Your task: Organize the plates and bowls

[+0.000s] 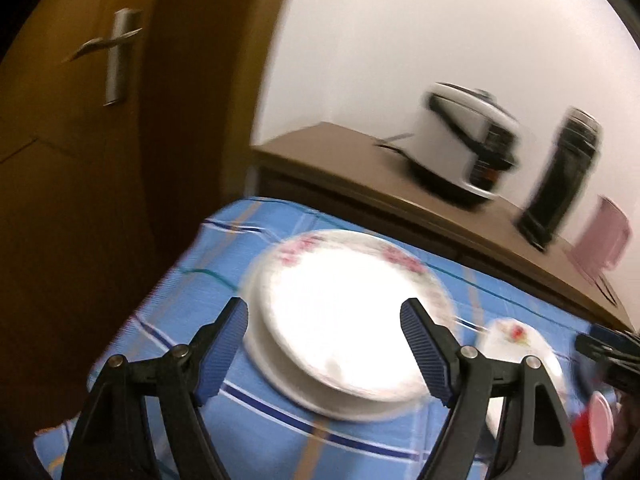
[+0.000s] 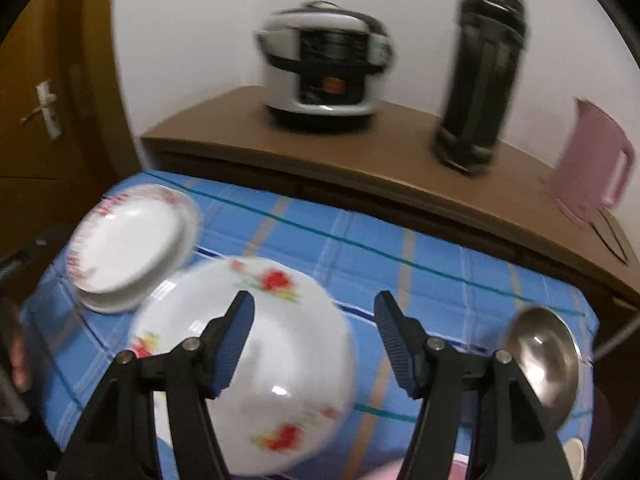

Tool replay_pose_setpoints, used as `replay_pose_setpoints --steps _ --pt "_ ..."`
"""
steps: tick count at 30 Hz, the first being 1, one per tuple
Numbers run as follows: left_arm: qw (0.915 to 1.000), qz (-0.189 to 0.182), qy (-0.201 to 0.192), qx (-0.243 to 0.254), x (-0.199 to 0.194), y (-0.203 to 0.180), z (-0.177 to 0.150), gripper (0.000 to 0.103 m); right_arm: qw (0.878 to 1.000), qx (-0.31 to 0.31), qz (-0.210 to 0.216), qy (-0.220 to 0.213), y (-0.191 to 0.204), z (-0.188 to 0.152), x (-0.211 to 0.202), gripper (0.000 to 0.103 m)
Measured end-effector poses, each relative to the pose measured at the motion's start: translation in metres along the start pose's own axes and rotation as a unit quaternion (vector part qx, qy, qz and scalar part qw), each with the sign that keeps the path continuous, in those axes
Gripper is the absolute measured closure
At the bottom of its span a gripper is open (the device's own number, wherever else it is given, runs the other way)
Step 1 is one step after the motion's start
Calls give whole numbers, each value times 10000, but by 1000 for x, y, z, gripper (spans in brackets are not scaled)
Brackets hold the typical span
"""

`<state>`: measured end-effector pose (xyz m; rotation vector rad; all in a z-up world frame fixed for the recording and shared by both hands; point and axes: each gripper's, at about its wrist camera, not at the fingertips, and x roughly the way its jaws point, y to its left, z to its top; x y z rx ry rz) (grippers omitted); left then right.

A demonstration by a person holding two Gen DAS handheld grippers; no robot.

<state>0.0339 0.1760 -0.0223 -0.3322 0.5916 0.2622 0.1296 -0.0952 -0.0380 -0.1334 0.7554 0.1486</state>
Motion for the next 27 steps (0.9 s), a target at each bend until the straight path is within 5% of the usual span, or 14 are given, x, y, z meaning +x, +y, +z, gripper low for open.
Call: replay_pose_setpoints --steps 8,20,27 --pt "9936 -529 568 825 9 -68 -24 23 9987 -185 75 473 -6 -21 12 55" --pt "9830 -616 1015 1402 20 -107 -53 23 9954 -528 49 800 -14 -25 22 66" --pt "9780 -728 1172 1567 25 -121 -61 43 9927 -773 49 922 -6 -24 27 71"
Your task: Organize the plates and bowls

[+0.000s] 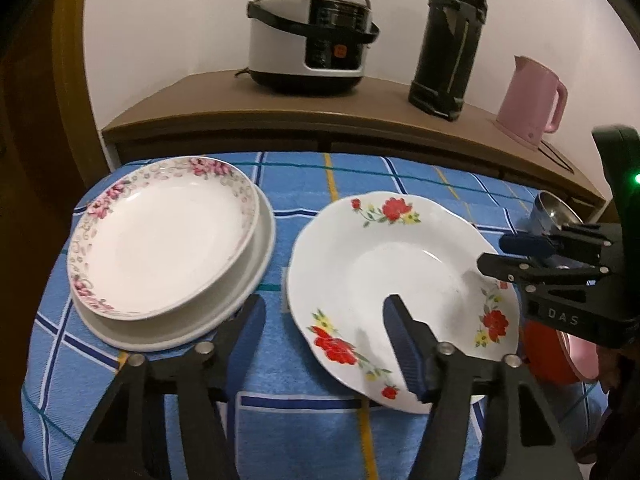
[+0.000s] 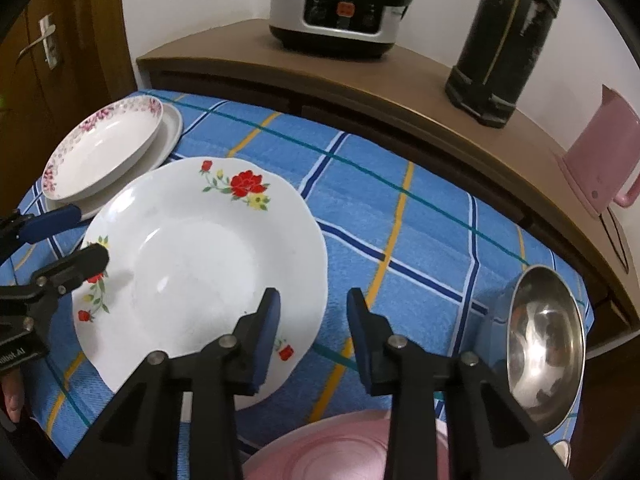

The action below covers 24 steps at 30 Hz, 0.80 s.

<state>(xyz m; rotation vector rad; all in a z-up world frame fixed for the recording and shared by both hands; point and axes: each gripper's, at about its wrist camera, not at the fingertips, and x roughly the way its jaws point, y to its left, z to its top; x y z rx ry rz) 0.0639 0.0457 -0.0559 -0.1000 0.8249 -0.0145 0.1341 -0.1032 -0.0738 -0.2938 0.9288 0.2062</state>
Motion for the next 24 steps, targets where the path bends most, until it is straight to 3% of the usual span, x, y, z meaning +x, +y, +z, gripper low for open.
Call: replay_pose_setpoints --steps 3,11,13,24 --pt "9999 -40 101 29 6 -2 -2 51 9999 -96 -11 70 4 1 4 79" --pt "9994 -115 312 10 21 -2 -6 57 9996 -206 -161 97 8 6 8 81" --pt "9990 -148 419 -14 26 -3 -7 64 9990 -312 -287 120 13 7 9 80" --pt "9993 -121 346 43 25 -2 -7 64 9997 -188 -137 112 5 11 12 81"
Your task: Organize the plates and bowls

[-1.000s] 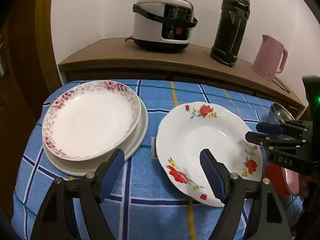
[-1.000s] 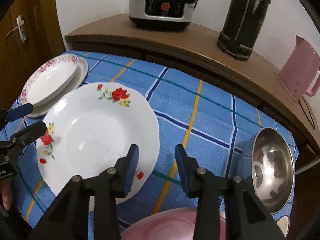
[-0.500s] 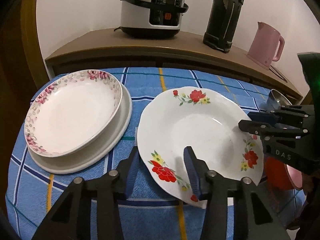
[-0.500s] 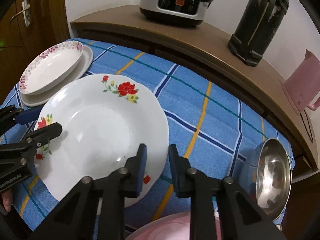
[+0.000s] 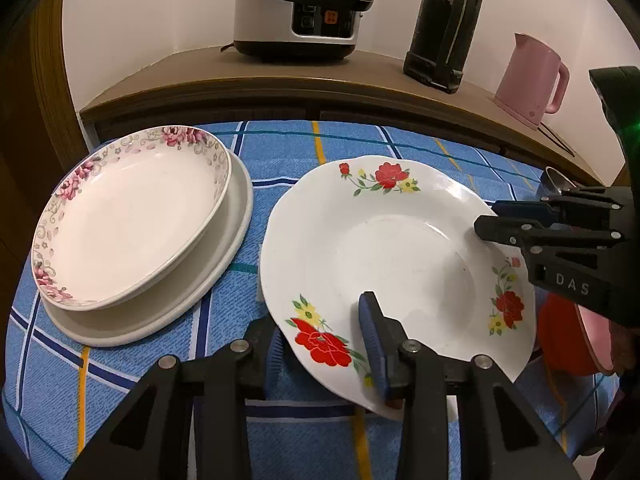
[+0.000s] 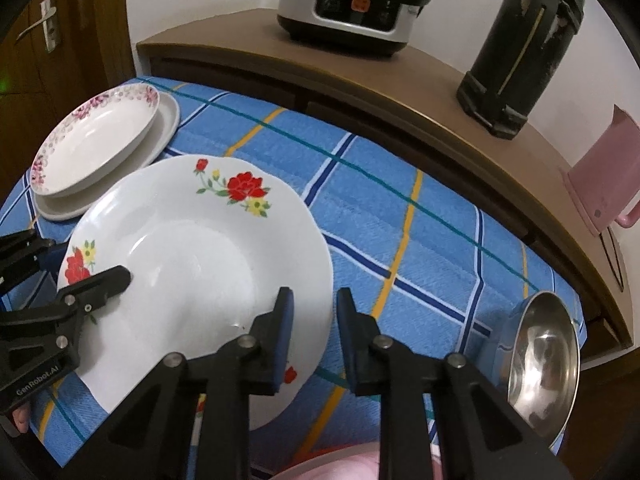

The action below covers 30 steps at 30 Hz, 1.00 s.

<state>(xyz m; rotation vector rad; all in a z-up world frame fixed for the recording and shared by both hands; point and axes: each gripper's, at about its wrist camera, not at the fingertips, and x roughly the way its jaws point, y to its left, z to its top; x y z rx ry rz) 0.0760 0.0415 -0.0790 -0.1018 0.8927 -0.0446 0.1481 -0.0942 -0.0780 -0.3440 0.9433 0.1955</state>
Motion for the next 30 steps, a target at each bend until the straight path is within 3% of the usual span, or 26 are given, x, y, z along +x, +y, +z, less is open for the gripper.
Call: replay_pose_setpoints --steps 7,13,30 --pt "10000 30 -51 14 -2 0 -1 65 9991 287 302 -111 -8 -3 -2 87" --pt "9994 63 -336 -21 -11 0 -2 65 9970 483 458 -391 -11 -3 -12 87" --pt "9961 28 -821 -327 -43 14 4 65 9900 564 585 -1154 -4 2 -56 89"
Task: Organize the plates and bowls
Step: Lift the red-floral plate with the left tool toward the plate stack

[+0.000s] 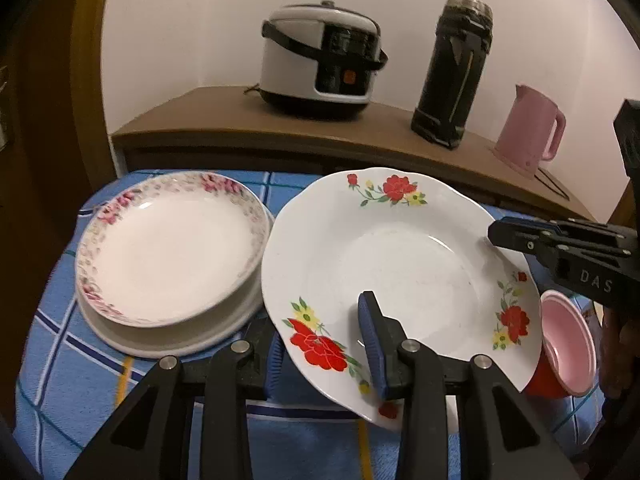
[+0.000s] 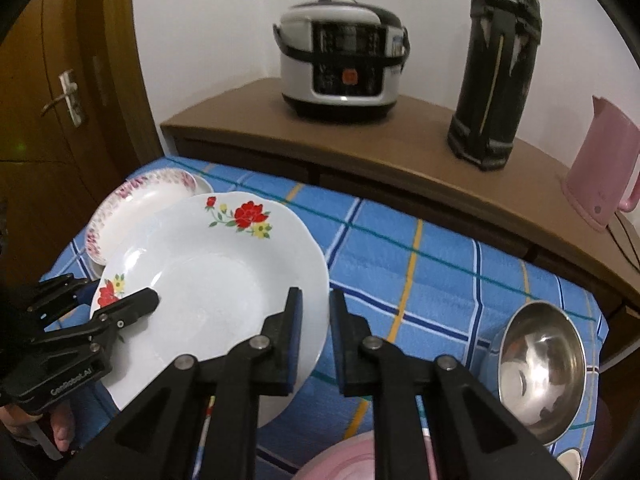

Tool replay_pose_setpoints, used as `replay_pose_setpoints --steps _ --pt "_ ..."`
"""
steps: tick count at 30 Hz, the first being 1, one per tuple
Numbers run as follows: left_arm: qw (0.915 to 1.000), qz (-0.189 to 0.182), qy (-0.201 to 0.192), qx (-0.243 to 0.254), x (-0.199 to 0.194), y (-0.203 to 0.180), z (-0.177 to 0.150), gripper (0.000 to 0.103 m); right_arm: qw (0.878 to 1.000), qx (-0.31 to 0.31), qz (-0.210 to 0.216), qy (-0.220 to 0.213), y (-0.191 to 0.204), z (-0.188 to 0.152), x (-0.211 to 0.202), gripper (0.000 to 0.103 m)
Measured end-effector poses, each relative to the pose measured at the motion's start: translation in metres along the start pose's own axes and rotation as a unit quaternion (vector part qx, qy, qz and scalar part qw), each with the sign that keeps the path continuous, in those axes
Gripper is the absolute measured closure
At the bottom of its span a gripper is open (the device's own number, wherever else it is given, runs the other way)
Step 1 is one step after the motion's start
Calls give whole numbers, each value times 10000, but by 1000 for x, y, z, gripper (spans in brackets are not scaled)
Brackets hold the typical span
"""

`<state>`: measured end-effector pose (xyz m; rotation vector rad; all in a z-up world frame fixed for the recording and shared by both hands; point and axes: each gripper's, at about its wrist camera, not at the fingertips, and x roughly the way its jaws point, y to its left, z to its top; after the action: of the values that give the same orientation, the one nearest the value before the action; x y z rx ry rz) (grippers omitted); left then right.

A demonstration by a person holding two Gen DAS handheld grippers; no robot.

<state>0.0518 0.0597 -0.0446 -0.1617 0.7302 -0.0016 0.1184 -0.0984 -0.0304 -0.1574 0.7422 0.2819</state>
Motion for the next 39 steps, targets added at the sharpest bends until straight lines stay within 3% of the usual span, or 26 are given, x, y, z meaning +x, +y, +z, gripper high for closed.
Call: replay_pose_setpoints --steps 15,31,39 --pt "9987 332 -251 -281 -19 35 14 65 9995 -179 222 -152 41 18 11 89" --pt "9961 497 -481 -539 -32 74 21 65 9967 73 671 -450 68 42 19 89" --pt "9944 632 -549 -650 -32 94 22 65 9969 -31 665 -431 87 55 27 89"
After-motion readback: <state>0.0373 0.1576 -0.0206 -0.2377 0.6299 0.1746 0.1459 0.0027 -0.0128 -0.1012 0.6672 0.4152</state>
